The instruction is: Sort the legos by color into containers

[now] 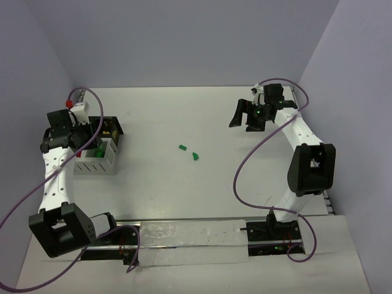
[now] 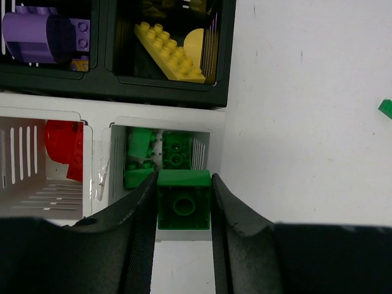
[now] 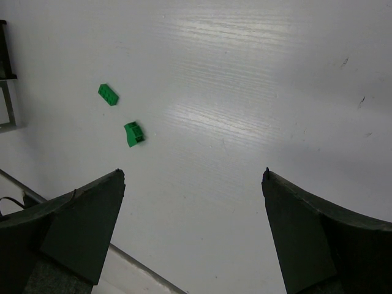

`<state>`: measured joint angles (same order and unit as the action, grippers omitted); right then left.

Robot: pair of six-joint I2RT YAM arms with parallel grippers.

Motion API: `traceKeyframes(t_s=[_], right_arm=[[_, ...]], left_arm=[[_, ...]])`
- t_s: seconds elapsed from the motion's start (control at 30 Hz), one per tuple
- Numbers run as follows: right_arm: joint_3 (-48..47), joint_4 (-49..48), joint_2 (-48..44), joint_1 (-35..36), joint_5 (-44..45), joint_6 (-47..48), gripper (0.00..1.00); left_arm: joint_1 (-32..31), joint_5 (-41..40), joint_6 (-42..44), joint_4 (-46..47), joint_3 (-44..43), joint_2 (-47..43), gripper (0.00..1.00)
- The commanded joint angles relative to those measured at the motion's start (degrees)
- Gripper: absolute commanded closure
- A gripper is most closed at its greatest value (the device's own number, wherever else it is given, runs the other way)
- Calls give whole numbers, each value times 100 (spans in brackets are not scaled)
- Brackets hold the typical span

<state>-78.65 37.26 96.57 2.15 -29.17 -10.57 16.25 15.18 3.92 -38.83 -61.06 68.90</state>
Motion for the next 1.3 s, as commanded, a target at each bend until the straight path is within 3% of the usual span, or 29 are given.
traceKeyframes(t_s=[0.0, 0.07, 0.13, 0.2, 0.33, 0.47, 0.63, 0.7, 0.77, 0.87, 0.97, 1.03, 1.27], right_arm=[[-89, -123, -51, 22, 35, 116, 0], [-89, -114, -44, 23, 34, 109, 0], [-83, -120, -36, 22, 28, 114, 0], [-80, -122, -33, 22, 25, 108, 0], [-80, -122, -42, 22, 25, 116, 0], [-76, -120, -51, 22, 43, 116, 0], [-122, -92, -23, 22, 60, 108, 0], [-156, -87, 8, 22, 54, 99, 0], [-182, -75, 49, 32, 29, 101, 0], [-229, -43, 72, 39, -19, 125, 0], [-253, -20, 72, 39, 4, 137, 0], [-278, 11, 67, 40, 21, 157, 0], [-271, 42, 37, 46, 110, 225, 0]], left_arm=[[36, -73, 197, 280, 134, 17, 85], [37, -182, 189, 363, 235, -14, 83], [42, -222, 214, 412, 250, -5, 72], [45, -292, 240, 445, 245, 0, 59], [44, -204, 322, 523, 97, -165, 20], [36, 387, 528, 517, -313, -255, 4], [-492, 961, 749, 480, -1123, -30, 6], [-1115, 881, 821, 441, -1280, 180, 9], [-2176, 897, 1034, 407, -1291, 596, 11], [-2954, 1417, 2069, -73, -1574, 1391, 12], [-3052, 2852, 3961, -739, -2055, 2217, 17], [-3063, 3386, 5068, -1429, -2521, 2872, 18], [-3366, 3469, 6132, -1439, -3859, 4389, 20]])
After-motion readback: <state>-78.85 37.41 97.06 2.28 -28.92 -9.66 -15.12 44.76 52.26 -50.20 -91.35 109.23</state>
